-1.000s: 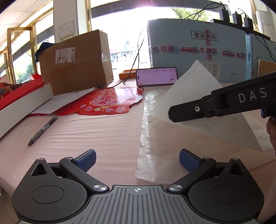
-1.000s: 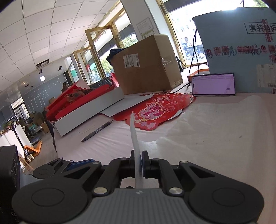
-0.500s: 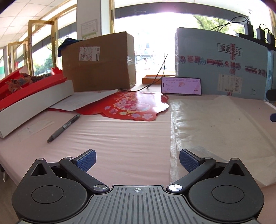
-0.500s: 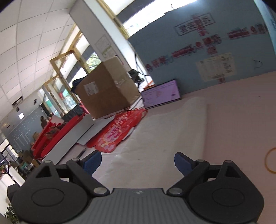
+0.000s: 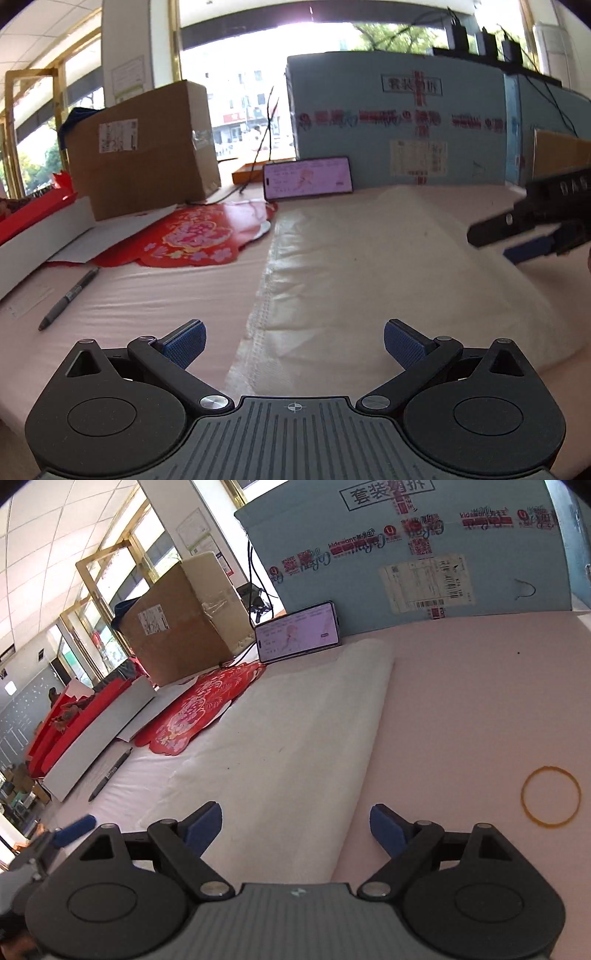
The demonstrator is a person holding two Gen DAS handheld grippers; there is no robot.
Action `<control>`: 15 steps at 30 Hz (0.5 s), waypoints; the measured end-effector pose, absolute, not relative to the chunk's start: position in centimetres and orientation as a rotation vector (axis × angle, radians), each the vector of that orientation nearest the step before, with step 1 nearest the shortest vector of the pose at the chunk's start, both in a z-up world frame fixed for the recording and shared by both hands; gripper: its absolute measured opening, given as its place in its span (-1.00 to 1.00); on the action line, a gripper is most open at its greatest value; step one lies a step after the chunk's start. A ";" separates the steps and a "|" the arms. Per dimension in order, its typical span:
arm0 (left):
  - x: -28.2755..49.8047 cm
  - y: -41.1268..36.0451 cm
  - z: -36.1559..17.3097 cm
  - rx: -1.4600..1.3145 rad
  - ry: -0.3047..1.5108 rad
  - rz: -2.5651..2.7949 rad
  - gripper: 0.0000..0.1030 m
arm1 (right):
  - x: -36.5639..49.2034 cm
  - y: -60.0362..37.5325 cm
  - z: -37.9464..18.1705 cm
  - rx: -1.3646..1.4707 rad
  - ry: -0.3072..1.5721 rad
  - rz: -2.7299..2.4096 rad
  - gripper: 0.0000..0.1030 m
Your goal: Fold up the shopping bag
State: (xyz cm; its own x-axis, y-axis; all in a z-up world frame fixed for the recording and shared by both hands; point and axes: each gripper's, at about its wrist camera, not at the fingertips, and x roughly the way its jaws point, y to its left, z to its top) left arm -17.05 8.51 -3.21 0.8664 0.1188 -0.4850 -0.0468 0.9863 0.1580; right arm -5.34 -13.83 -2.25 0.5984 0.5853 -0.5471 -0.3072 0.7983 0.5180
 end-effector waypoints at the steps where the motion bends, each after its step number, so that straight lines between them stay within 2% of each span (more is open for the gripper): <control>1: -17.1 8.7 -3.3 0.126 0.519 0.082 1.00 | -4.6 -14.2 -2.3 0.420 0.779 0.532 0.74; 15: -17.2 10.1 -4.1 0.023 0.518 0.046 1.00 | 8.3 -17.5 -4.8 0.751 0.853 0.637 0.72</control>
State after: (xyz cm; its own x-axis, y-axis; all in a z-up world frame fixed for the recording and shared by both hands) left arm -17.23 10.08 -4.07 0.8678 0.0501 -0.4944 -0.0384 0.9987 0.0338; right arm 8.32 -17.53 -4.81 0.5086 0.7492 -0.4243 -0.1942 0.5799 0.7912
